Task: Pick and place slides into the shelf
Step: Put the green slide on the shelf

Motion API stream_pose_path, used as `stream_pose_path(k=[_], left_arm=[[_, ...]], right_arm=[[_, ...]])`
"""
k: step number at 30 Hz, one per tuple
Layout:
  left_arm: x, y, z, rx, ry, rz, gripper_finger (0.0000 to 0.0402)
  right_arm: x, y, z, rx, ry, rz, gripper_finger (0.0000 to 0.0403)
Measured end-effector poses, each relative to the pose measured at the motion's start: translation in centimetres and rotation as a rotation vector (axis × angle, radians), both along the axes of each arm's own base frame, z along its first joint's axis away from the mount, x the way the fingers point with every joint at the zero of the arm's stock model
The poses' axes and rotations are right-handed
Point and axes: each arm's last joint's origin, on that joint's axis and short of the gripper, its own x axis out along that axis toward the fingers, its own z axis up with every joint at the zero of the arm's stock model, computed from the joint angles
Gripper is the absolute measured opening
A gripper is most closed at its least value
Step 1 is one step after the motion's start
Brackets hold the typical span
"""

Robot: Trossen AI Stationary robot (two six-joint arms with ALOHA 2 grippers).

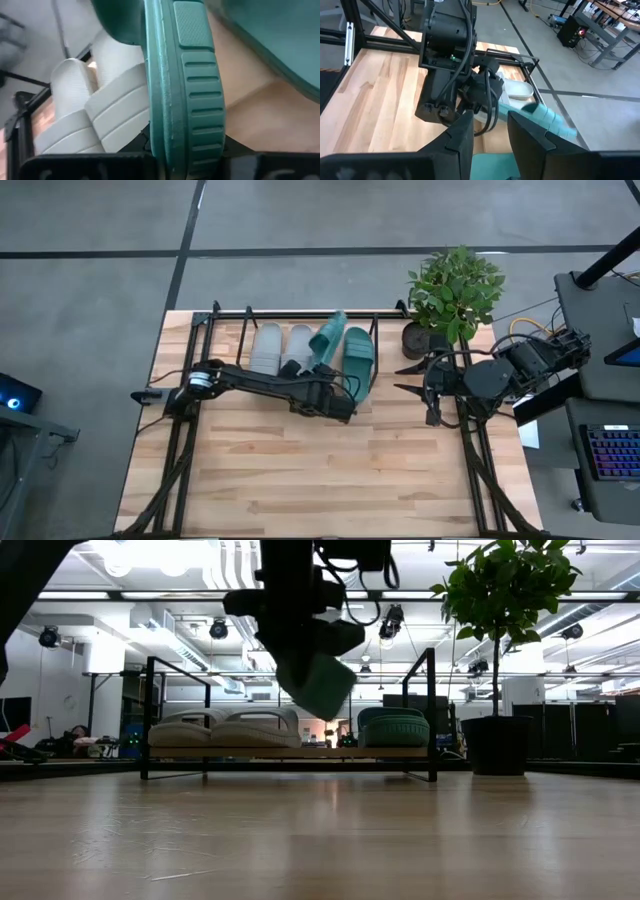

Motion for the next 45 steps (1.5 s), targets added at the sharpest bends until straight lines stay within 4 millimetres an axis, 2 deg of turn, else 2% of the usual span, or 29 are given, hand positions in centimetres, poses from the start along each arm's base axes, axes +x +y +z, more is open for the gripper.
stream_pose_path(k=[11,23,33,39,45], left_arm=[[0.6,0.1,-1.5,0.007,-0.053,0.083,0.0042],[0.0,0.5,-3.7,0.050,-0.040,0.107,0.0042],[0.6,0.5,-4.1,-0.038,-0.081,0.096,0.0042],[0.6,0.7,-4.5,-0.065,-0.069,0.102,0.0068],[0.8,0.8,-4.6,-0.126,-0.049,0.062,0.0073]], right_arm=[[0.0,0.0,0.0,-0.020,0.005,0.009,0.0107],[0.0,0.0,0.0,-0.038,0.009,0.018,0.0098],[0.0,0.0,0.0,-0.037,0.009,0.018,0.0094],[0.0,0.0,0.0,-0.037,0.009,0.018,0.0088],[0.0,0.0,0.0,-0.037,0.009,0.018,0.0093]])
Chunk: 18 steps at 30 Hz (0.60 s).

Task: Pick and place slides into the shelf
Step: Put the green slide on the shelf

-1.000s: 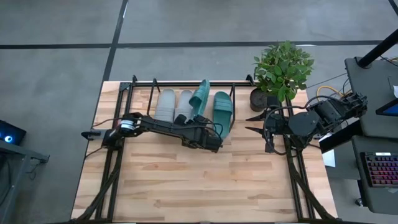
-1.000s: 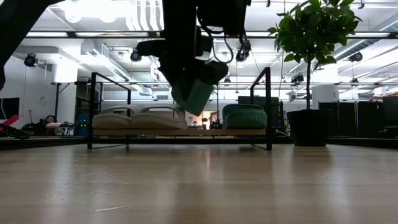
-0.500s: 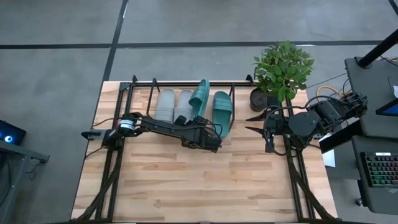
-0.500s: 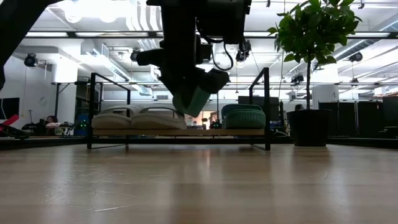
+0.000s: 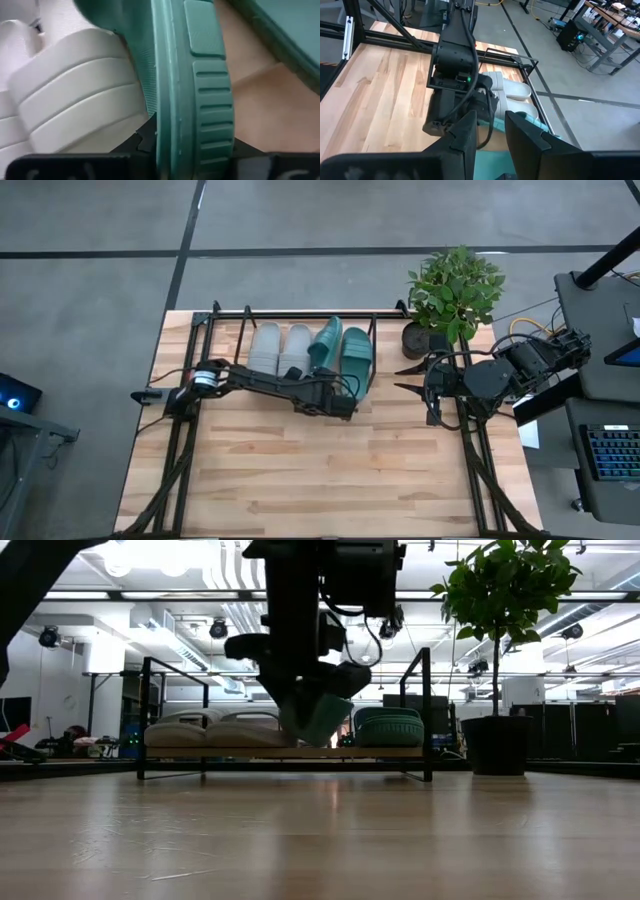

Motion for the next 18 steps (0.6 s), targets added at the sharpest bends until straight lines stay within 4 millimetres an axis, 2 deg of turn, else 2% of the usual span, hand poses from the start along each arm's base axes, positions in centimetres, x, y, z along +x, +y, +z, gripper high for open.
stream_pose_path(k=[7,18], left_arm=[[1.10,-0.07,-0.02,-0.062,-0.039,-0.107,0.0076],[1.14,0.18,0.03,-0.065,-0.008,-0.148,0.0077]], right_arm=[[-0.04,-0.02,-0.07,0.020,0.003,-0.011,0.0086],[-0.28,-0.13,-0.50,0.032,0.044,-0.030,0.0086]])
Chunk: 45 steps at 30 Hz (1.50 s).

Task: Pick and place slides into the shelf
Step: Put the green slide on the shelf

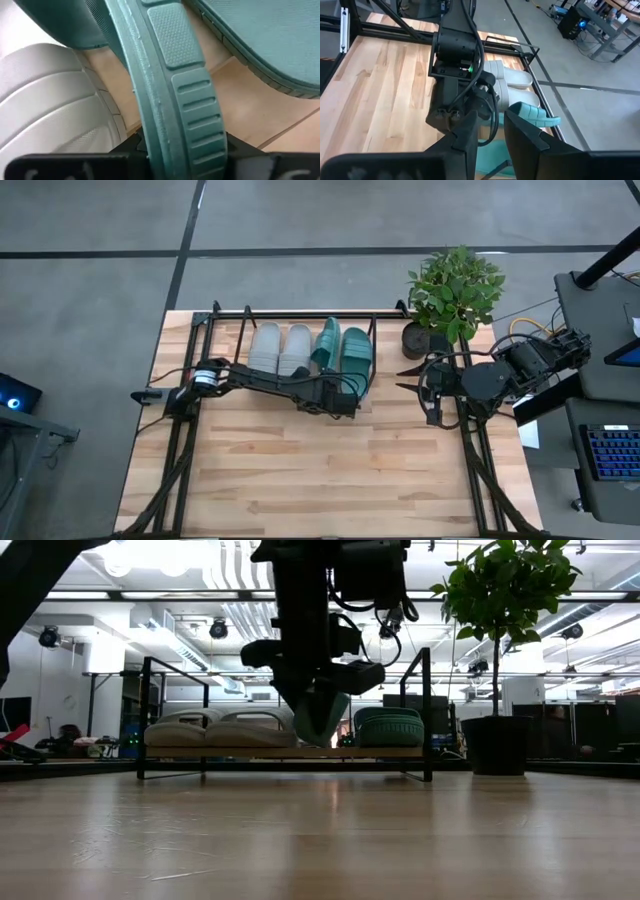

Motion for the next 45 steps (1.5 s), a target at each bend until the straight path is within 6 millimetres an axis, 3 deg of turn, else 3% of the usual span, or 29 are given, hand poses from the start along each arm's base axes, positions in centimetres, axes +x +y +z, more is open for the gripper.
stream_pose_path(k=[7,21,34,38,45], left_arm=[[-0.7,0.1,0.2,0.013,0.081,-0.007,0.0043],[-1.7,0.6,1.0,0.037,0.178,0.028,0.0044],[-1.8,0.8,0.9,-0.032,0.238,-0.056,0.0251],[-1.8,0.7,1.0,-0.084,0.242,-0.074,0.0278],[-1.9,0.5,1.9,-0.167,0.233,-0.160,0.0285]], right_arm=[[0.0,0.0,-0.1,-0.003,0.006,0.000,0.0088],[0.0,0.0,-0.1,-0.003,0.006,0.000,0.0075],[-0.1,0.0,-0.1,-0.005,0.011,0.000,0.0081],[-0.1,0.0,-0.1,-0.005,0.011,0.000,0.0082],[-0.1,0.0,-0.1,-0.006,0.013,0.000,0.0072]])
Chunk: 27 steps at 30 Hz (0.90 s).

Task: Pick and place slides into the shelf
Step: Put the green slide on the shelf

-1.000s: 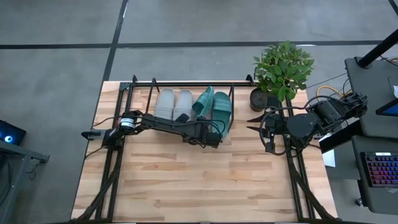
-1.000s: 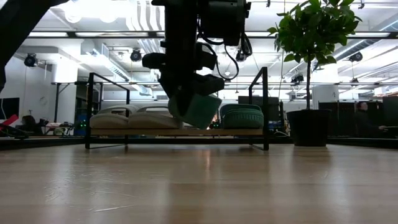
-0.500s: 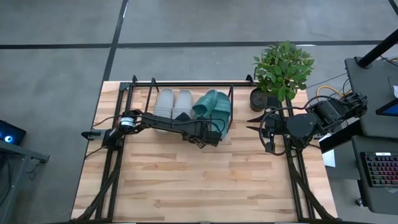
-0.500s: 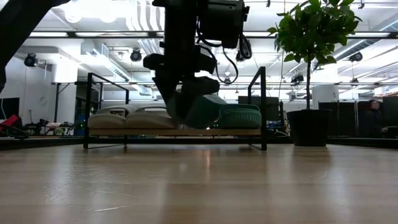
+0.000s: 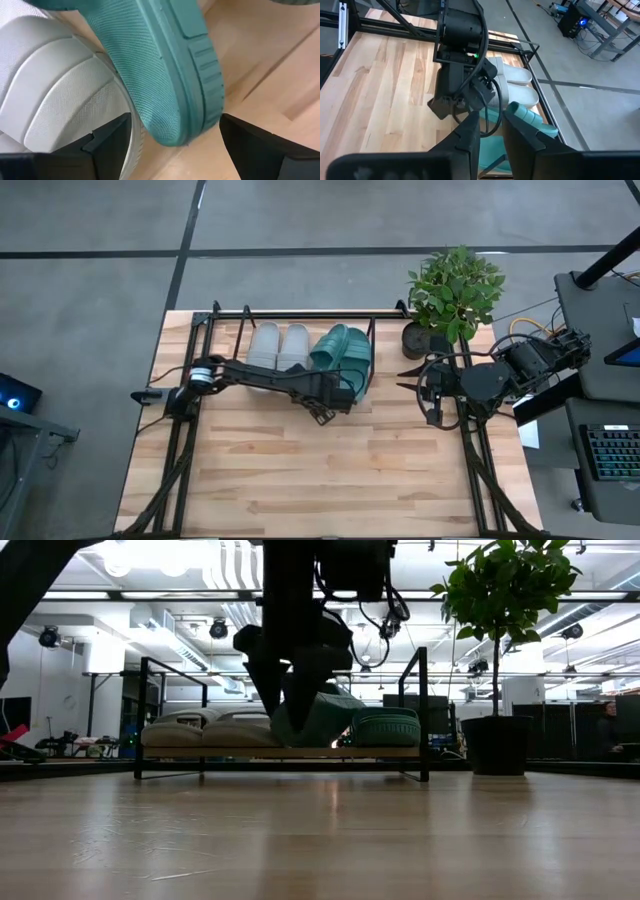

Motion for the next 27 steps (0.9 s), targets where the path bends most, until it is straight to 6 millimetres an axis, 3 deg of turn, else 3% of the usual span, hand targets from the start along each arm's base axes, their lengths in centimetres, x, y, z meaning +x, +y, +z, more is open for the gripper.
stream_pose_path(k=[7,15,22,27], left_arm=[[-0.4,0.0,1.7,-0.037,-0.005,-0.068,0.0285],[-1.8,-0.2,5.7,-0.064,-0.098,-0.151,0.0286],[-4.7,-0.1,11.8,-0.027,-0.271,-0.330,0.0275],[-8.0,-0.6,17.1,0.024,-0.507,-0.421,0.0201]], right_arm=[[0.0,0.0,-0.1,-0.004,0.008,0.000,0.0073],[0.0,0.0,-0.5,-0.012,0.029,-0.002,0.0085],[0.1,0.1,-1.2,-0.031,0.058,0.016,0.0089],[1.1,0.8,-2.8,-0.065,0.113,0.106,0.0087]])
